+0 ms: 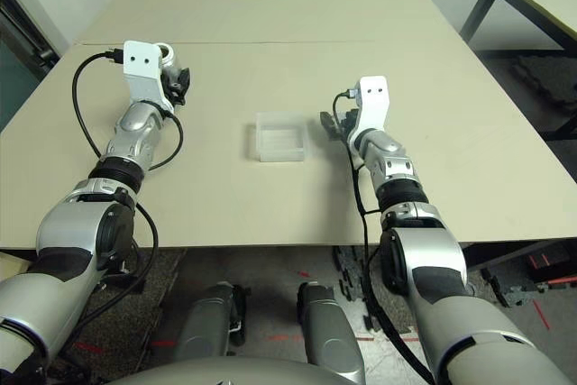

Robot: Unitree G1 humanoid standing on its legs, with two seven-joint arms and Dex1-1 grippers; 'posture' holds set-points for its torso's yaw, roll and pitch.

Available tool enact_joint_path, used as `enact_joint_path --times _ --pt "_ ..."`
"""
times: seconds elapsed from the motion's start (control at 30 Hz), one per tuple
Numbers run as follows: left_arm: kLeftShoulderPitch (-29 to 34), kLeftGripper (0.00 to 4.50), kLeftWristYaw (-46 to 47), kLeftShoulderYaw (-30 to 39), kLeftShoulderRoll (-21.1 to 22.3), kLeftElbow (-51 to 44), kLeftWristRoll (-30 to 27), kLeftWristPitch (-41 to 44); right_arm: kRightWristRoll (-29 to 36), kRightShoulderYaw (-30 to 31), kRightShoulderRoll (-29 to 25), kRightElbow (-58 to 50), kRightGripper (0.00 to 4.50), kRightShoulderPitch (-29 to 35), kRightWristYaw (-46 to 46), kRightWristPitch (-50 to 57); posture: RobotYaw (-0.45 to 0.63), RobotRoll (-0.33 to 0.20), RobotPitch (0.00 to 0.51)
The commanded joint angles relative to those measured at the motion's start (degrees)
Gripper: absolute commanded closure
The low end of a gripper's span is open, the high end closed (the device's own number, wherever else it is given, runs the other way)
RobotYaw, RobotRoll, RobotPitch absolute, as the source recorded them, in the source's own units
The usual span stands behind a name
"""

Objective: Pour the medicine from the bottle into the box.

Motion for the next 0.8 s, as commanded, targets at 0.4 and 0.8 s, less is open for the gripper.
enact_joint_path --times 0.4,0.8 --pt "-1.96 1.96 -4.71 -2.04 1.87 5.51 3.04 5.87 5.45 0.6 -13.48 -42.72 0.0 15.36 9.91 28.32 0.04 0.0 0.098" --pt "-13.15 1.96 -6.32 -20.09 3.72 10.09 22.29 1.92 11.11 10.8 -30.52 -64.99 0.0 24.18 26.77 47.57 -0.04 0.0 0.084"
